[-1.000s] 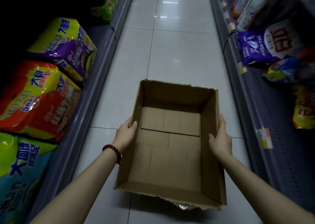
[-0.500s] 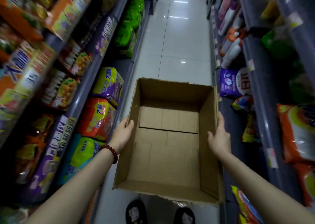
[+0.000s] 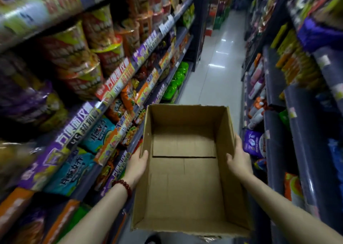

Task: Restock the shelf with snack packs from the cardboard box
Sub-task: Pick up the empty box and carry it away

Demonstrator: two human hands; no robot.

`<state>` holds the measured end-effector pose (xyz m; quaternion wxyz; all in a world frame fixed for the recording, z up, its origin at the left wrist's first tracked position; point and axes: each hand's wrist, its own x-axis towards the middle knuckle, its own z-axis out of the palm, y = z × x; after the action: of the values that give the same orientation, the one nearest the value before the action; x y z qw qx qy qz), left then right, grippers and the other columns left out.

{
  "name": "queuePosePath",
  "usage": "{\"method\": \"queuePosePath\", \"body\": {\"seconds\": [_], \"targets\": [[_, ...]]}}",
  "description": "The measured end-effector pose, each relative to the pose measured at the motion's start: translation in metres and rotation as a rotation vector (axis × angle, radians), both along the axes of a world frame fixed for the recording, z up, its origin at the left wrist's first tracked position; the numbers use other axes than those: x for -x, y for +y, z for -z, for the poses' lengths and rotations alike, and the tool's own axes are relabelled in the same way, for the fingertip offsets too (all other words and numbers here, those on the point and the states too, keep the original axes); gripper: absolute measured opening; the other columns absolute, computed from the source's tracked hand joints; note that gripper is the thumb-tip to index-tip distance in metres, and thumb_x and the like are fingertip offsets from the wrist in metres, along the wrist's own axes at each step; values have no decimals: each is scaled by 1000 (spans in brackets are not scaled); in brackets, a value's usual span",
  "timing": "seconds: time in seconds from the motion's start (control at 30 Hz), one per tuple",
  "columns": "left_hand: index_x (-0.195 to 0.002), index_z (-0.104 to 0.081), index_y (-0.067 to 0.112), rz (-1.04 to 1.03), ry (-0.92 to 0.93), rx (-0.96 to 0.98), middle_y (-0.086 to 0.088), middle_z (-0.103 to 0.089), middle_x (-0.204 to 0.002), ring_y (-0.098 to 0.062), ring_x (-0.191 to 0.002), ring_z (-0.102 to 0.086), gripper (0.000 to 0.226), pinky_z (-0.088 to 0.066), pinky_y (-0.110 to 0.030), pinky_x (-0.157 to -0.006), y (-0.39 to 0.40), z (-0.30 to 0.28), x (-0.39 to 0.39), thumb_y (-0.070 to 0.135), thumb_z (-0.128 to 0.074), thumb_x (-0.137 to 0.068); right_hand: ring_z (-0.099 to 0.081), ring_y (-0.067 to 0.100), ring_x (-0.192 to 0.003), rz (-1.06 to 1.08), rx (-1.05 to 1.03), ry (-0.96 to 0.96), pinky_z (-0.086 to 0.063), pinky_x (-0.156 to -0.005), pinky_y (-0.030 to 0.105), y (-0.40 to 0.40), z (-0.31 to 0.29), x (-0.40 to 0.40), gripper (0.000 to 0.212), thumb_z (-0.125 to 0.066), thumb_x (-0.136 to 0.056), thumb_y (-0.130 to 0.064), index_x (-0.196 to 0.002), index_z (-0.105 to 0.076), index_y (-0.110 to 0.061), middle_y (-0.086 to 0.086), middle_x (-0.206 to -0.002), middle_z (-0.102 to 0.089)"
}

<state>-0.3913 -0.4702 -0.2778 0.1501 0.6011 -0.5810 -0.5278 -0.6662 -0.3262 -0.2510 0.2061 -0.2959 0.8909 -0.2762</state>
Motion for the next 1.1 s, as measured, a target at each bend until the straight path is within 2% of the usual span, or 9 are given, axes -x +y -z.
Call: {"method": "queuePosePath", "body": {"seconds": [0.07, 0.23, 0.33, 0.4, 0.6, 0.73, 0.87, 0.97, 1.1], "targets": [[-146, -34, 28, -57, 10, -14, -2, -47, -144, -26, -130, -47, 54, -40, -50, -107, 14, -16, -9, 49, -39, -96, -58, 19, -77, -72, 10, -11, -52, -68, 36, -6, -13, 1, 82, -53, -92, -6, -150, -3, -33, 20, -116, -59], [-144, -39, 21, -264, -14, 57, -1, -50, -138, -26, -129, -46, 45, -37, -42, -110, 66, -52, -33, 35, -37, -101, -60, 37, -103, -286, 17, -35, -48, -85, 44, -13, -45, -9, 78, -51, -93, -3, -152, -7, -29, 23, -127, -56], [-138, -45, 27, -369, -43, 67, -3, -59, -130, -28, -116, -56, 42, -45, -45, -102, 101, -57, -54, 41, -38, -99, -58, 40, -109, -416, 9, -47, -48, -90, 45, -15, -56, -22, 78, -50, -93, -4, -151, -5, -33, 23, -131, -53], [-137, -46, 25, -455, -23, 51, -3, -58, -130, -27, -116, -56, 41, -45, -45, -103, 122, -61, -66, 40, -38, -100, -56, 40, -114, -497, 8, -65, -48, -93, 48, -17, -63, -32, 78, -49, -93, -3, -150, -5, -35, 22, -134, -51], [-148, -32, 23, -643, -18, 37, 1, -38, -150, -24, -138, -37, 56, -33, -47, -113, 176, -65, -120, 46, -39, -98, -57, 37, -110, -701, 8, -61, -48, -82, 38, -21, -74, -85, 80, -48, -93, 1, -151, -4, -32, 20, -133, -53], [-146, -36, 25, -756, -12, 21, 0, -44, -146, -26, -133, -43, 56, -37, -48, -109, 209, -58, -162, 49, -39, -95, -58, 38, -106, -793, -11, -37, -52, -82, 43, -17, -72, -129, 81, -49, -92, 0, -151, -3, -31, 23, -130, -54], [-143, -39, 29, -867, -47, -9, 0, -49, -143, -27, -130, -46, 67, -40, -49, -107, 252, -47, -201, 64, -38, -86, -61, 38, -98, -913, -31, -13, -54, -76, 45, -7, -65, -173, 83, -50, -92, 1, -151, -1, -31, 22, -131, -54], [-144, -39, 26, -921, -26, 5, 0, -49, -142, -25, -129, -46, 54, -39, -48, -108, 286, -48, -214, 50, -38, -96, -61, 38, -102, -994, -38, 2, -55, -81, 47, 1, -57, -201, 84, -51, -92, 0, -151, 0, -30, 23, -130, -54], [-145, -38, 26, -1072, -24, -16, 1, -46, -145, -24, -132, -44, 52, -37, -47, -110, 334, -49, -232, 47, -39, -97, -64, 32, -93, -1157, -62, -18, -56, -77, 43, 7, -45, -243, 86, -52, -91, 2, -152, 2, -27, 20, -119, -60]]}}
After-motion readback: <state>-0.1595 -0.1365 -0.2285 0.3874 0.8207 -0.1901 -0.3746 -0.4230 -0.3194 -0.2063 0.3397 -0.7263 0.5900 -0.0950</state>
